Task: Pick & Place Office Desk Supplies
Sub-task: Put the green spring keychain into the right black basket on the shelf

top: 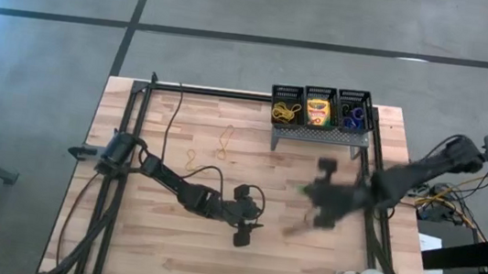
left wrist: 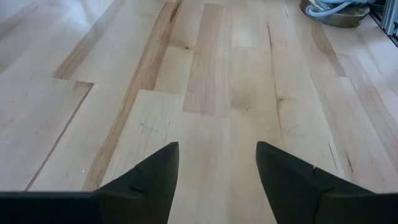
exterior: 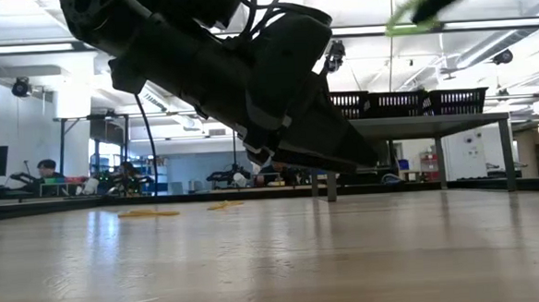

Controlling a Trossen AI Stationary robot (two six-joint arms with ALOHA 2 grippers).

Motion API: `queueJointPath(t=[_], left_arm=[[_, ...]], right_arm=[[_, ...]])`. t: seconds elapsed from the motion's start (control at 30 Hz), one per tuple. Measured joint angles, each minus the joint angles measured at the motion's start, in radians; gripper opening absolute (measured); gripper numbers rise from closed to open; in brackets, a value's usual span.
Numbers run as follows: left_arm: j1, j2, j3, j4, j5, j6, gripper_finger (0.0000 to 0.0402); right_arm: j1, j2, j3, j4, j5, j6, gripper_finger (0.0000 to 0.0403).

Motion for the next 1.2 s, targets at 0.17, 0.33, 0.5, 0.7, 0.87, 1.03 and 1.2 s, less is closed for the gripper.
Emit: queueJointPath(t=[0.17, 0.33, 0.5, 0.7, 0.87, 1.03, 1.2], left_arm=[[0.0, 0.0, 0.0, -0.003, -0.003, 0.001, 0.0216], [0.0, 0.0, 0.0, -0.008, -0.003, 0.002, 0.0214], [0.001, 0.0, 0.0, -0.01, -0.003, 0.002, 0.0213], [0.001, 0.0, -0.002, -0.01, -0.003, 0.003, 0.0213], [0.001, -0.001, -0.002, -0.011, -0.003, 0.007, 0.0213], [0.001, -0.001, -0.002, -0.023, -0.003, 0.007, 0.0213], [0.001, -0.001, -0.002, -0.046, -0.003, 0.006, 0.0213]], right_arm=[[-0.24, -0.072, 0.192, -0.262, 0.006, 0.034, 0.0023], [-0.633, -0.07, 0.297, -0.448, -0.061, -0.008, 0.0023], [-1.06, -0.009, 0.311, -0.5, -0.212, -0.172, 0.0023], [-1.372, 0.075, 0.31, -0.501, -0.32, -0.314, 0.0023], [-1.416, 0.112, 0.308, -0.504, -0.32, -0.348, 0.003], [-1.415, 0.127, 0.307, -0.512, -0.318, -0.357, 0.0077], [-1.413, 0.124, 0.302, -0.518, -0.327, -0.361, 0.0138]])
